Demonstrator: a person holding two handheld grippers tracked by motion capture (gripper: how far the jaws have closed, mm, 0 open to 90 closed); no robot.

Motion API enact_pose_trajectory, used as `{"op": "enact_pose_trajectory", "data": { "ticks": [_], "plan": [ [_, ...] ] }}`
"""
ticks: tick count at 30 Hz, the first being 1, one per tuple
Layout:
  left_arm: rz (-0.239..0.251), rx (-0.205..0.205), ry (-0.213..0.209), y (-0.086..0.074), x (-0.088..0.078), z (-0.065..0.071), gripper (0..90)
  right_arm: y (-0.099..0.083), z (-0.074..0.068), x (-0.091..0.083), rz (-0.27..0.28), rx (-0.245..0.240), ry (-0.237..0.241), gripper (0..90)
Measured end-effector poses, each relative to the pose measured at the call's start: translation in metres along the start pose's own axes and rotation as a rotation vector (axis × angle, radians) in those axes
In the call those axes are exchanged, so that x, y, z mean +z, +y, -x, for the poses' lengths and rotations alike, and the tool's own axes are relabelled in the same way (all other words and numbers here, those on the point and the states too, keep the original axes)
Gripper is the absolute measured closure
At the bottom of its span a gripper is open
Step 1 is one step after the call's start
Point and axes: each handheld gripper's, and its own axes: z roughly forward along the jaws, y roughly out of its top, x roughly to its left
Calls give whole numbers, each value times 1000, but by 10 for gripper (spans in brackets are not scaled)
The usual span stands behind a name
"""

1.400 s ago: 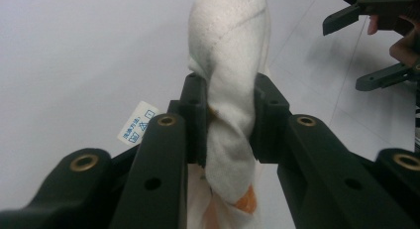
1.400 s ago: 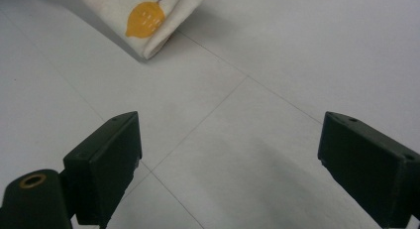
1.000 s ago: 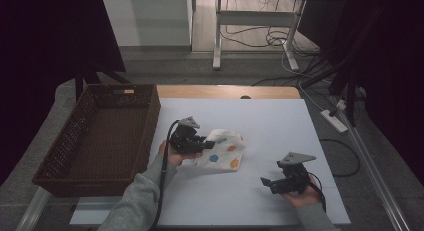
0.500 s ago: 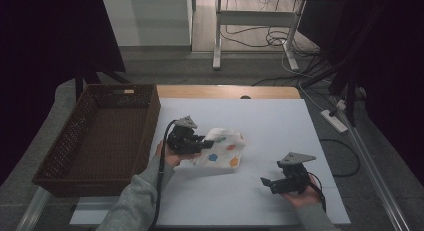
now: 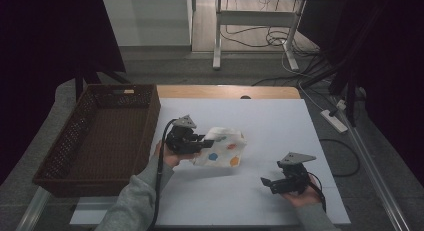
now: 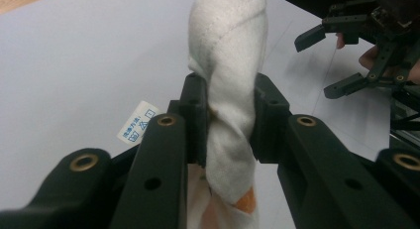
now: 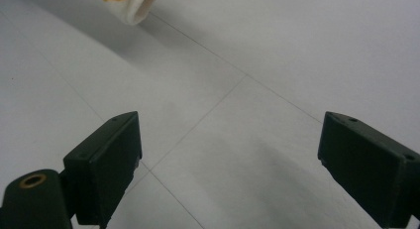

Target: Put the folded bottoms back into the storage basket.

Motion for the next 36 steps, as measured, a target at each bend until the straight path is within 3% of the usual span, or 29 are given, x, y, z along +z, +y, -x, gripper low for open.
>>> {"op": "enact_pose_trajectory", "data": {
  "ticks": [36],
  "plan": [
    [66, 7, 23, 2, -31, 0, 710, 0, 0, 0, 0, -1, -2, 99]
  ]
}}
